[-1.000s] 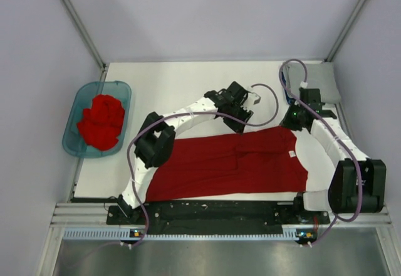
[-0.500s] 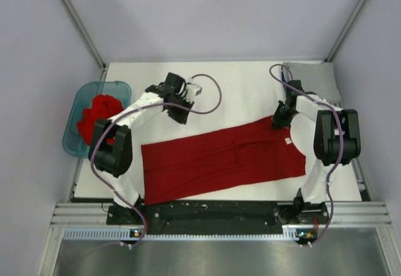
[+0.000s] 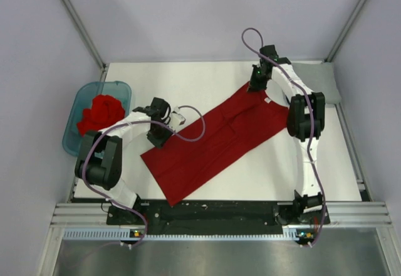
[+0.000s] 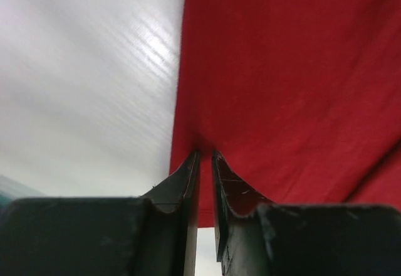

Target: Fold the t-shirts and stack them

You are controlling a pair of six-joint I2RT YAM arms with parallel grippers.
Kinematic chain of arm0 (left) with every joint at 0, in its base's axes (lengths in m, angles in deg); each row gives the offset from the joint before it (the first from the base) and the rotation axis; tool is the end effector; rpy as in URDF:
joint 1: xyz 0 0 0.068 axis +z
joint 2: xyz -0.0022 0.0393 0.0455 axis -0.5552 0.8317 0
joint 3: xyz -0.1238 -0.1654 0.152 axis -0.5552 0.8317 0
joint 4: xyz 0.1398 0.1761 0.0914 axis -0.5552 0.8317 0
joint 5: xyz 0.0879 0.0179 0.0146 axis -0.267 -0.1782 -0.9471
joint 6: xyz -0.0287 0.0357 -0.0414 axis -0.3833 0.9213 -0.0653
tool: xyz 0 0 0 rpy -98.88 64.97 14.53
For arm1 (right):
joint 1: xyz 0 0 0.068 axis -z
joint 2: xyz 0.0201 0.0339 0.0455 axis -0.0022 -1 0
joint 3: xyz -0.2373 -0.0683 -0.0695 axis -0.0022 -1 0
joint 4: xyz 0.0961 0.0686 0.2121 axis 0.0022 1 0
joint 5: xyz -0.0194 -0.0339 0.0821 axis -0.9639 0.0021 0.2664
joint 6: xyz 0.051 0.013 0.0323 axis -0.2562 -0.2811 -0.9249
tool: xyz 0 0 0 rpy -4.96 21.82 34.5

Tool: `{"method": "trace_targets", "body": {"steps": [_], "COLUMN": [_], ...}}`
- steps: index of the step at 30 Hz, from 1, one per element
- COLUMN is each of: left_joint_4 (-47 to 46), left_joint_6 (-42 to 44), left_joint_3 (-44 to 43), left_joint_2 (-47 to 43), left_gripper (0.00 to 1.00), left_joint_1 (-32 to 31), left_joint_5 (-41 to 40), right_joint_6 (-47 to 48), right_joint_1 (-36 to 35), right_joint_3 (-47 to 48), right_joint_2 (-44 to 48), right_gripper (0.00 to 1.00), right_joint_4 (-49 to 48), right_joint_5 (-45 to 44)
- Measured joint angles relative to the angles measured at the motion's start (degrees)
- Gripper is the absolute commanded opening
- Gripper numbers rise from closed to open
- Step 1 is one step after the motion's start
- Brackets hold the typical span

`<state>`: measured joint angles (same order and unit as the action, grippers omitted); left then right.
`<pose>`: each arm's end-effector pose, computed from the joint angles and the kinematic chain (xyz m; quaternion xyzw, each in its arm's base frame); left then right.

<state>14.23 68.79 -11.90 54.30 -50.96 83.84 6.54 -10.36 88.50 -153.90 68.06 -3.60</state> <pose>0.2660 -0.0872 0.1671 0.3681 0.9198 -0.0388 0.1305 0.4871 0.0984 0.1790 0.1086 0.9517 0.1861 0.2186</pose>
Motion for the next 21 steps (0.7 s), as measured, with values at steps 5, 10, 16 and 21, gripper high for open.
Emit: {"method": "trace_targets", "body": {"steps": [5, 10, 16, 21], "left_joint_4": [-1.3, -2.7, -3.1, 0.5], "left_joint_6": [2.2, 5.4, 10.4, 14.1], "left_joint_3": [1.2, 2.7, 7.8, 10.3], "left_joint_2": [2.3, 2.5, -2.2, -4.9], "left_gripper": [0.16, 0.16, 0.16, 0.17], "left_joint_1": [0.0, -0.8, -3.1, -6.3], "left_joint_5": [-4.8, -5.5, -2.3, 3.3], "right_joint_6": [4.4, 4.8, 4.7, 4.7], "right_joint_1": [0.2, 3.3, 7.1, 7.3], "right_joint_3": [-14.6, -38.7, -46.5, -30.2], "right_joint_2": [13.8, 30.8, 26.9, 16.2], "right_gripper": [0.04, 0.00, 0.00, 0.01], "right_joint_4": [0.6, 0.6, 1.1, 6.6], "right_joint_5": [-6.8, -12.2, -12.2, -9.6]}}
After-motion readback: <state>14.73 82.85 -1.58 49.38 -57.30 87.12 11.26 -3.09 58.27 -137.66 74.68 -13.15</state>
